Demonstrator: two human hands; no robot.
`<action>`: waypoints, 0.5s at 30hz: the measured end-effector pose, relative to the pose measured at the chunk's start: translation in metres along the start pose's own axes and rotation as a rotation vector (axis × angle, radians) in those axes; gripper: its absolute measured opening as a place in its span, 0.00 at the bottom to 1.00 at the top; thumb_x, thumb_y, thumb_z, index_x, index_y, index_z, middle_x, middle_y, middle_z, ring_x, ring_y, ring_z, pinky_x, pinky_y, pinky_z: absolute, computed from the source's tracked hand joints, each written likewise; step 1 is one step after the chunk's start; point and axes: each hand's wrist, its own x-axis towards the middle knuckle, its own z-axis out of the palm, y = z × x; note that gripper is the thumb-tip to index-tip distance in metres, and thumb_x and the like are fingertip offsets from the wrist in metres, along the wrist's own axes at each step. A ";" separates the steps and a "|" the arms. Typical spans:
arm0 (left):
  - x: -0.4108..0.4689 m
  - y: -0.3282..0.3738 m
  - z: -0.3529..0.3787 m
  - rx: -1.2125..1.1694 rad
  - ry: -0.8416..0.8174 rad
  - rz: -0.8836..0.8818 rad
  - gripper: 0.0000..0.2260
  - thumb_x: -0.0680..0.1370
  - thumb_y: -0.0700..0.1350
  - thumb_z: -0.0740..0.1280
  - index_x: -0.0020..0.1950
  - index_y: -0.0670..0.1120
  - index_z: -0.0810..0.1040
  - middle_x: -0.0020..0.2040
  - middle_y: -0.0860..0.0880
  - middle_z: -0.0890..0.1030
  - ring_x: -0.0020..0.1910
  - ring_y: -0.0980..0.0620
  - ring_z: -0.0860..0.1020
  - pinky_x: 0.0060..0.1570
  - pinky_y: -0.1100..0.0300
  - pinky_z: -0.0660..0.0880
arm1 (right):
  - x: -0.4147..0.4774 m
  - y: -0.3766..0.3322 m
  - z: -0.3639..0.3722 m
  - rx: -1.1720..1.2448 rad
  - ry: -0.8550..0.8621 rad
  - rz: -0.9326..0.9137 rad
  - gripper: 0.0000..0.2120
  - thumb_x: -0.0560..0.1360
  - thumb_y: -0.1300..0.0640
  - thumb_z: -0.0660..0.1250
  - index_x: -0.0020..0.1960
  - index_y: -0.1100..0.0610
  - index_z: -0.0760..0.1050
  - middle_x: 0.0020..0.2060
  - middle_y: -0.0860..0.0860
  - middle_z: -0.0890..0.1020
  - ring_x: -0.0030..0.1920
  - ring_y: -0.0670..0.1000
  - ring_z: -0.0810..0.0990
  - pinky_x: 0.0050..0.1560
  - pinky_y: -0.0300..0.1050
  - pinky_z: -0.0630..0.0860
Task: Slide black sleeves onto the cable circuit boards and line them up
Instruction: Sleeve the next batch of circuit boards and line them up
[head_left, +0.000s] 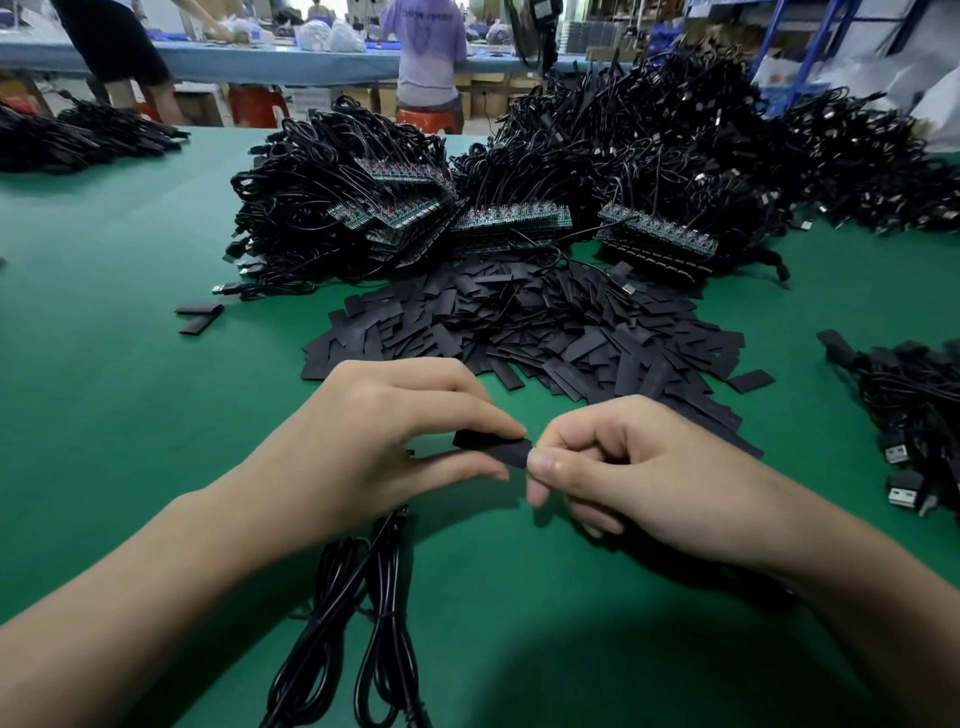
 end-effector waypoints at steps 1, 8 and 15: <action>0.000 0.001 0.000 -0.021 0.013 -0.016 0.10 0.75 0.48 0.78 0.53 0.46 0.87 0.47 0.53 0.84 0.45 0.60 0.82 0.48 0.63 0.79 | 0.001 0.001 -0.001 -0.015 0.008 -0.004 0.13 0.82 0.45 0.63 0.45 0.49 0.82 0.25 0.48 0.75 0.30 0.50 0.73 0.38 0.45 0.70; 0.001 0.007 0.004 -0.136 -0.028 -0.082 0.08 0.75 0.49 0.75 0.52 0.48 0.87 0.45 0.55 0.84 0.44 0.61 0.82 0.48 0.66 0.77 | 0.001 0.003 0.000 0.012 -0.017 -0.013 0.11 0.82 0.47 0.66 0.47 0.50 0.82 0.27 0.48 0.79 0.29 0.45 0.72 0.36 0.35 0.68; 0.000 0.004 0.007 -0.177 0.145 -0.224 0.08 0.72 0.48 0.77 0.50 0.50 0.87 0.45 0.57 0.85 0.44 0.58 0.83 0.49 0.69 0.75 | 0.002 -0.001 -0.002 0.016 0.192 -0.059 0.12 0.83 0.53 0.65 0.43 0.53 0.80 0.39 0.46 0.87 0.33 0.36 0.75 0.39 0.28 0.68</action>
